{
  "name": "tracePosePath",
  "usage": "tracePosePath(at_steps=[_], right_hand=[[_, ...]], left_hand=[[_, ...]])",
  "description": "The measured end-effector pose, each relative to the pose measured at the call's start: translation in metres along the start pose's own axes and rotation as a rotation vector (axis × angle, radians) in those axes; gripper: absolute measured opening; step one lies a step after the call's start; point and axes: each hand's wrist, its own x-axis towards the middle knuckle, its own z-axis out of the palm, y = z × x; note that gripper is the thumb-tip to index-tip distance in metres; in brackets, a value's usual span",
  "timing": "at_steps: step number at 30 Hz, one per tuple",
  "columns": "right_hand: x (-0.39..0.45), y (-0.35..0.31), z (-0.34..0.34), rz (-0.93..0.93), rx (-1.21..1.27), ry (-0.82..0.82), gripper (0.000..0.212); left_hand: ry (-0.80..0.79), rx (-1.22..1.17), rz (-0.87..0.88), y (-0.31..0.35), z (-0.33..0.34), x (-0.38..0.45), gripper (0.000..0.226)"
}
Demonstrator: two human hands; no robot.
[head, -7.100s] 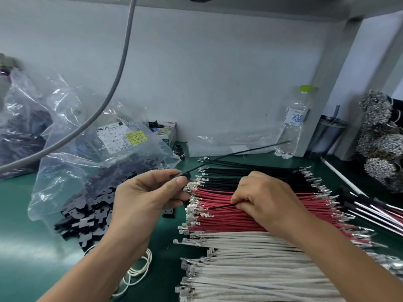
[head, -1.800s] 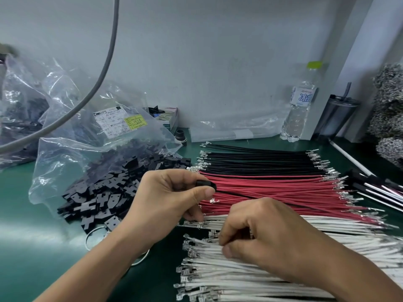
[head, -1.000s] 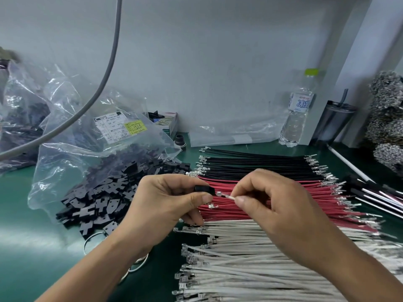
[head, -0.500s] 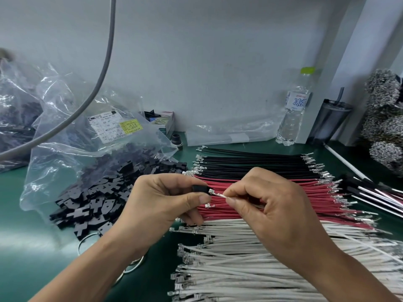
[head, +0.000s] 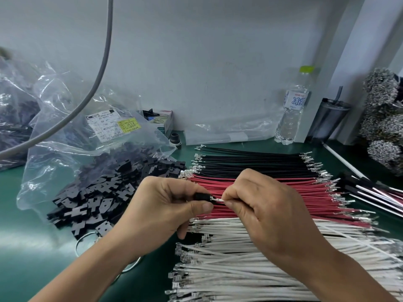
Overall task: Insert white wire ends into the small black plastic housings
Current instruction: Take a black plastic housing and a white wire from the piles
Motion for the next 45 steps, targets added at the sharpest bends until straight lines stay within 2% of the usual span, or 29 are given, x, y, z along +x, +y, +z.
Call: tracePosePath(at_steps=[6, 9, 14, 19, 27, 38, 42, 45], right_hand=[[0.001, -0.008, 0.002, -0.034, -0.24, -0.008, 0.018], [0.001, -0.008, 0.005, 0.034, -0.044, 0.003, 0.004], [-0.001, -0.003, 0.007, 0.13, 0.187, 0.01, 0.011], [0.0, 0.006, 0.003, 0.158, 0.186, 0.021, 0.014], [-0.007, 0.003, 0.018, 0.049, 0.089, 0.057, 0.009], [-0.007, 0.004, 0.019, 0.015, 0.127, 0.15, 0.024], [0.003, 0.006, 0.008, 0.004, 0.019, 0.224, 0.022], [0.001, 0.014, 0.006, 0.042, -0.085, 0.147, 0.025]], left_hand=[[0.084, 0.22, 0.055, -0.004, 0.004, -0.001, 0.014], [0.052, 0.141, 0.055, -0.003, 0.005, -0.001, 0.01], [-0.019, -0.001, 0.037, 0.0, 0.002, 0.0, 0.012], [0.021, -0.127, -0.004, 0.0, -0.003, 0.003, 0.017], [-0.042, -0.03, 0.0, -0.006, -0.002, -0.001, 0.012], [-0.023, -0.059, 0.044, -0.003, 0.0, -0.001, 0.01], [0.023, -0.166, 0.073, 0.005, -0.007, 0.003, 0.017], [0.142, -0.195, 0.078, 0.009, -0.015, 0.005, 0.027]])
